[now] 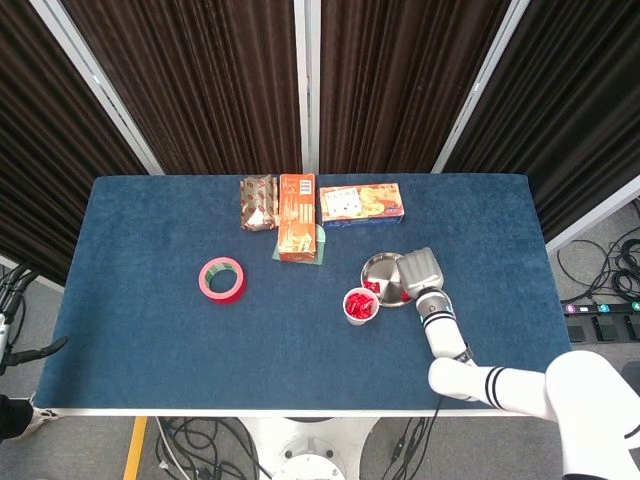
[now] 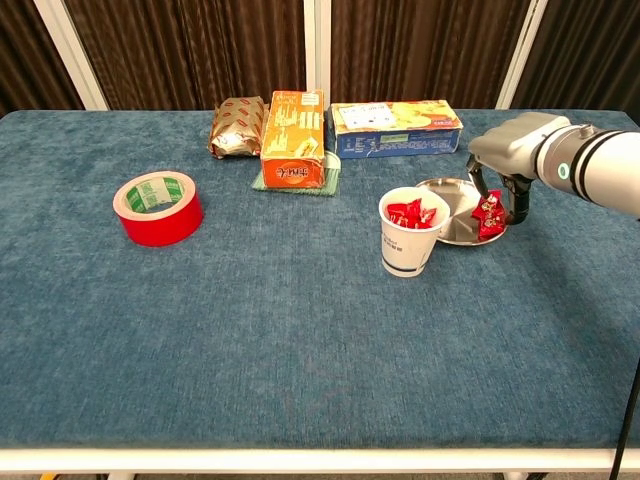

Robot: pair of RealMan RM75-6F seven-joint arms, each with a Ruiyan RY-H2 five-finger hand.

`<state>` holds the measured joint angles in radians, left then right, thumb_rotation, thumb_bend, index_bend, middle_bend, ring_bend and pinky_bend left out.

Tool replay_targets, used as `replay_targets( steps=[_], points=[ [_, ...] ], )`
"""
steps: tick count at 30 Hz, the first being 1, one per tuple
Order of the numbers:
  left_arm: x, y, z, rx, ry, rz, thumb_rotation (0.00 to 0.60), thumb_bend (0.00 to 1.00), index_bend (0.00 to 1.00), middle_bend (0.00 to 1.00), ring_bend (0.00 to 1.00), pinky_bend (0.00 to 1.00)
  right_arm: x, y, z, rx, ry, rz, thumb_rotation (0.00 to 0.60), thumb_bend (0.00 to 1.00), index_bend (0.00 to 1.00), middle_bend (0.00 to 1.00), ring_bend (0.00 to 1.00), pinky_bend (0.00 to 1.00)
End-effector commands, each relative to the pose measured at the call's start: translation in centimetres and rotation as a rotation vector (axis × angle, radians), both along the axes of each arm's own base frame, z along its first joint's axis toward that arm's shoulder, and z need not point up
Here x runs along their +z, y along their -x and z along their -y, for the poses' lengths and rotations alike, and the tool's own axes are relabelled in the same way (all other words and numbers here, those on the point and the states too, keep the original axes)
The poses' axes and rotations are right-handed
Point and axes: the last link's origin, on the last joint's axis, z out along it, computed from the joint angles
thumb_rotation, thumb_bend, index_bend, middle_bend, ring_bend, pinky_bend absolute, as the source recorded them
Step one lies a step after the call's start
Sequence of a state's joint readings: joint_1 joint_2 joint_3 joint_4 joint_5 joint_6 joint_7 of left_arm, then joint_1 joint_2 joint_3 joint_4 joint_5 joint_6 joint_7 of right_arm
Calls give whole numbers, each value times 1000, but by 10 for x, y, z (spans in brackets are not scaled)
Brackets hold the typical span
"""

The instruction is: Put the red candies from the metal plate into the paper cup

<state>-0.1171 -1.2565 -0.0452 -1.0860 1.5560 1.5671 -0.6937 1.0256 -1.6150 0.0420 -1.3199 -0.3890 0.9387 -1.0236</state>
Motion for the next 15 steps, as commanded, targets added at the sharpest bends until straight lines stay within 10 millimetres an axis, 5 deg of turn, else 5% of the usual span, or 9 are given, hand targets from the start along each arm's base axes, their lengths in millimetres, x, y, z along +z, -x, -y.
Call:
replay_targets(
  steps=[1,15],
  points=[
    [0,0,-1,0,0,1,600,117,127,100,34,99,-5,1,0,-1,-10,-2,600,128,429,1000,1000,1000],
    [2,4,-1,5,-7,0,600,117,127,100,34,98,-21,-2,6,10,-19,9,600,148,439,1000,1000,1000]
  ],
)
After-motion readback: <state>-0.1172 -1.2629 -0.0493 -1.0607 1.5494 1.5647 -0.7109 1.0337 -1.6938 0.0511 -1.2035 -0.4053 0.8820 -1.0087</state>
